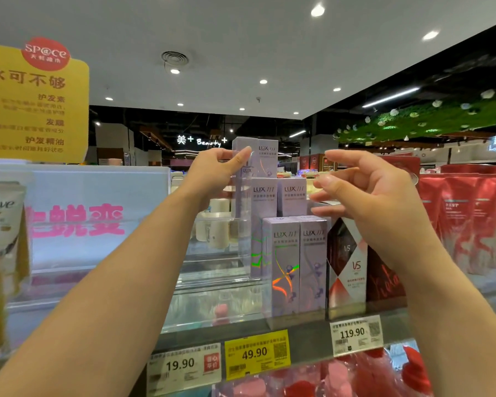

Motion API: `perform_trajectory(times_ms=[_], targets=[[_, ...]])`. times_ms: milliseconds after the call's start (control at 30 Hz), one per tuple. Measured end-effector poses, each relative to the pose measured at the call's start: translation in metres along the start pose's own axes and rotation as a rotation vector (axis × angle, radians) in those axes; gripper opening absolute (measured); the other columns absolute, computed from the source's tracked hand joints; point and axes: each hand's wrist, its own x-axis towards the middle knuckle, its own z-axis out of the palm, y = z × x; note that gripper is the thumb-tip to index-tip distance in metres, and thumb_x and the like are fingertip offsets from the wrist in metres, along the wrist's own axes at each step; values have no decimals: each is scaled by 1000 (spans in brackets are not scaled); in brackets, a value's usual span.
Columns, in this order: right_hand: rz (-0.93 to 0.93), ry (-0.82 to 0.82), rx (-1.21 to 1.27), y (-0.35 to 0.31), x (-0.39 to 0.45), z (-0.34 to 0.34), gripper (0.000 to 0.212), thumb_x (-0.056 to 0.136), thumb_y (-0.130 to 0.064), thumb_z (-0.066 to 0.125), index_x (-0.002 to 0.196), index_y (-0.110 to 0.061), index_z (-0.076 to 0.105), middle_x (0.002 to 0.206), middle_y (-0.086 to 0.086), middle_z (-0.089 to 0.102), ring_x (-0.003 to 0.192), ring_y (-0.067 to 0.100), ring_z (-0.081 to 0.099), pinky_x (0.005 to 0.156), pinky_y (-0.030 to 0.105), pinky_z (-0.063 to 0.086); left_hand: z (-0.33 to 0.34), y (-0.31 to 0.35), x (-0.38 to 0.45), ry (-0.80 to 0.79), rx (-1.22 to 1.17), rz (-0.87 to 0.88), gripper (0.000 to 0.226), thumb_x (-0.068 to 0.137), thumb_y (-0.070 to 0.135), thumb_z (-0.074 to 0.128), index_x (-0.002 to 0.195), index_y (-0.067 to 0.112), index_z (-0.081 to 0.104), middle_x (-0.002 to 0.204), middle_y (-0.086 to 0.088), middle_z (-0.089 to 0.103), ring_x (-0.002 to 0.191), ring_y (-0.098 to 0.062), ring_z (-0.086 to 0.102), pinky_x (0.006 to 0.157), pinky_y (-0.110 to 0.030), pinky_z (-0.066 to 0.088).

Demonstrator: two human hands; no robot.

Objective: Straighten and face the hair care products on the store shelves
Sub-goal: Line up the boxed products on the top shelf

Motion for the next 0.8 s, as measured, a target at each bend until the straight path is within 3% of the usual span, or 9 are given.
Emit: perform_trajectory(times_ms=[400,500,567,667,800], targets=[[100,162,9,-13,-25,-14,18,95,-9,66,109,-21,66,88,10,76,80,23,76,63,28,61,2,0,-8,1,73,15,57,84,59,64,114,10,65,101,-8,75,76,-19,76,63,-32,61],[119,200,-5,-19,-38,-24,18,95,-10,66,111,-19,66,87,9,76,80,22,76,62,27,60,0,5,-10,42,215,38,69,81,73,55,108,11,67,99,-9,75,85,-26,75,74,-43,62],[132,231,-12,-24,-49,-31,19,95,-9,66,112,-18,65,88,9,76,79,22,76,61,27,60,-2,13,-13,153,389,70,77,82,80,45,113,12,64,107,-13,72,99,-33,70,86,-49,58],[165,258,-36,-29,-66,-39,19,95,-8,66,112,-17,66,88,9,76,78,21,76,60,26,60,-9,36,-24,344,540,197,75,89,72,45,134,12,53,125,-12,65,114,-30,60,90,-34,44],[232,251,-58,-31,-90,-40,17,94,-8,68,109,-15,69,86,8,77,77,19,76,62,27,60,-3,73,-66,389,529,455,56,88,61,52,123,18,62,118,0,69,108,-16,62,86,-27,41]])
